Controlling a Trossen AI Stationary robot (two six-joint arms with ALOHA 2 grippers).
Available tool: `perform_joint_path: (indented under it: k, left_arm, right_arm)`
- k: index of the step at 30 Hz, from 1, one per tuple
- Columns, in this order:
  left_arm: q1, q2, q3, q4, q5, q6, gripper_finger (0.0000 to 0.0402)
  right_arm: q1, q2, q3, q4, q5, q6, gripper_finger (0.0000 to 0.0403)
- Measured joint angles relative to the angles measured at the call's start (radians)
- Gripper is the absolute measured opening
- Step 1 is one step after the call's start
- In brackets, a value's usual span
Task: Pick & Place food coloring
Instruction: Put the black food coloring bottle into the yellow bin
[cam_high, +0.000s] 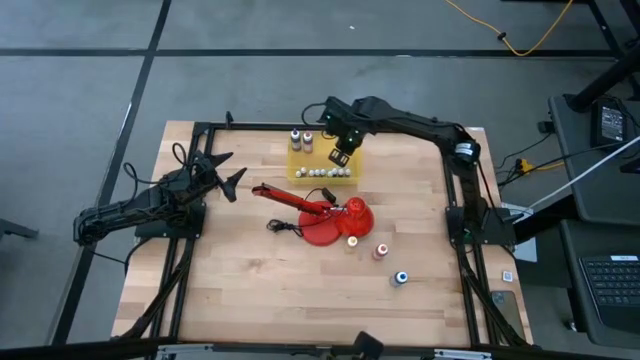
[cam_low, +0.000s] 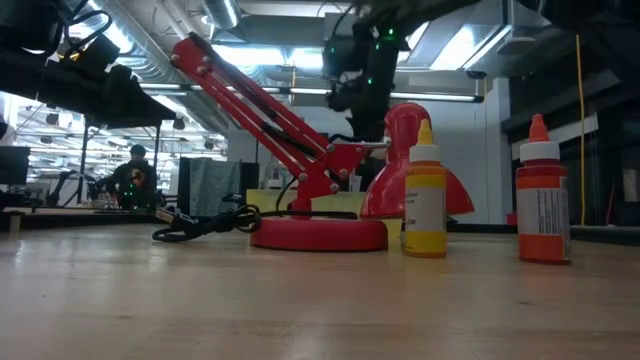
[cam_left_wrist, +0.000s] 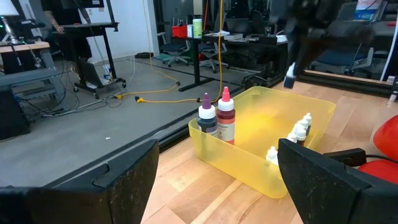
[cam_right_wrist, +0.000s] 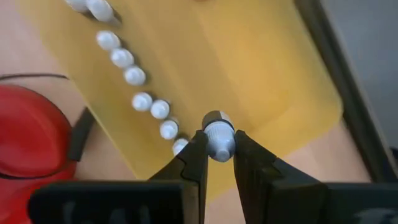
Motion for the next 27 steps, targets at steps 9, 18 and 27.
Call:
perform_joint_path:
  k: [9,18,27]
  left_arm:
    - [0.000,0.000,0.000,0.000,0.000,0.000,0.0319]
    - [0.000,0.000,0.000,0.000,0.000,0.000,0.0319]
    - [0.000,0.000,0.000,0.000,0.000,0.000,0.0319]
  right_arm:
    - [-0.024,0.074,0.000,-0.053,-0.029,-0.039,0.0062]
    - [-0.023,0.135,0.000,-0.077,-0.040,-0.080,0.0062]
    - [-0.024,0.167,-0.029,-0.073,-0.040,-0.074,0.0062]
